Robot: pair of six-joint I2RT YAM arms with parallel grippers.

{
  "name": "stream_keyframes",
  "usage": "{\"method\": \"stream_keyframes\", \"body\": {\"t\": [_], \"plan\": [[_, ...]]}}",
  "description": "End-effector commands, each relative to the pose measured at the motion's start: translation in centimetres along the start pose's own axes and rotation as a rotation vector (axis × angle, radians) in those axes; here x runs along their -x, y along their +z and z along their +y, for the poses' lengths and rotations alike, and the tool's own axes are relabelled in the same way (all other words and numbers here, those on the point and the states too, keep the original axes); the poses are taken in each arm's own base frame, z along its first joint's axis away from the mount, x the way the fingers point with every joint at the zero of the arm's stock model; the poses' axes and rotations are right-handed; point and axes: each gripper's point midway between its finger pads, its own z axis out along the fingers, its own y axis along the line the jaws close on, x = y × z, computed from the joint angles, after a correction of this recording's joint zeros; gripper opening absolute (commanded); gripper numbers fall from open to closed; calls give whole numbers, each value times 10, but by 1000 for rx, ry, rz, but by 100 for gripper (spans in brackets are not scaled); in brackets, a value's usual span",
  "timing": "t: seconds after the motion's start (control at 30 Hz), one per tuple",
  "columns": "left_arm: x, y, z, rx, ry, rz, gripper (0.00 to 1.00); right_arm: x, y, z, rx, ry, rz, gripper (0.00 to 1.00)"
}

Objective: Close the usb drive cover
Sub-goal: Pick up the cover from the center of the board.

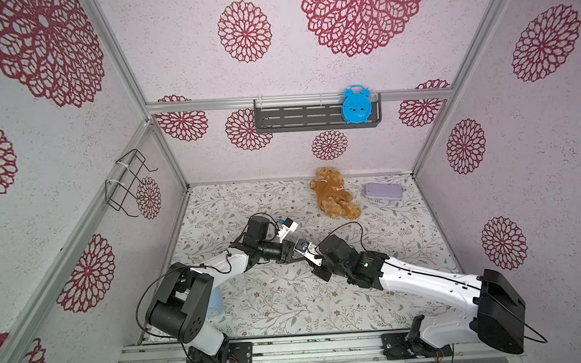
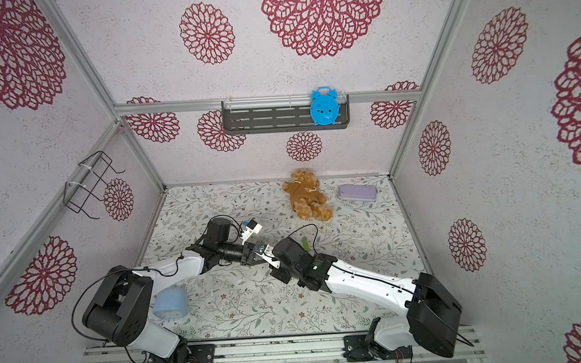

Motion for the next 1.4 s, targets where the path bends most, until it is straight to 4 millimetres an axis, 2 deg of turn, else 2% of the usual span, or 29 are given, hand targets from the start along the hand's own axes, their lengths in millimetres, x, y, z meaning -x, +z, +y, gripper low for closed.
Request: {"method": "stream_keyframes", "body": {"t": [0.0, 0.3, 0.43, 0.63, 0.77, 0.9, 1.0, 1.07, 1.13, 1.23, 1.37], "plan": [[-2, 3, -5, -16, 24, 27, 17, 32, -8, -13, -39, 52, -102, 25], [3, 1, -5, 10, 37, 14, 10, 31, -7, -12, -35, 61, -93, 26], [11, -2, -9, 32, 62, -23, 8, 25, -11, -17, -64, 70, -76, 32], [30, -16, -5, 92, 63, -143, 7, 4, -28, -34, -119, 170, -57, 44], [41, -30, -1, 135, 62, -223, 7, -20, -46, -56, -176, 311, -62, 48], [46, -38, 2, 172, 55, -269, 8, -64, -61, -92, -297, 526, 0, 48], [50, -43, 5, 206, 50, -301, 8, -108, -72, -115, -393, 723, 91, 48], [53, -45, 7, 227, 44, -321, 7, -142, -80, -123, -451, 858, 166, 49], [55, -50, 10, 259, 35, -343, 7, -181, -89, -125, -508, 1015, 260, 51], [58, -57, 17, 322, 18, -380, 7, -226, -99, -116, -553, 1236, 349, 53], [61, -67, 25, 403, 8, -418, 7, -264, -108, -100, -620, 1421, 395, 52]]}}
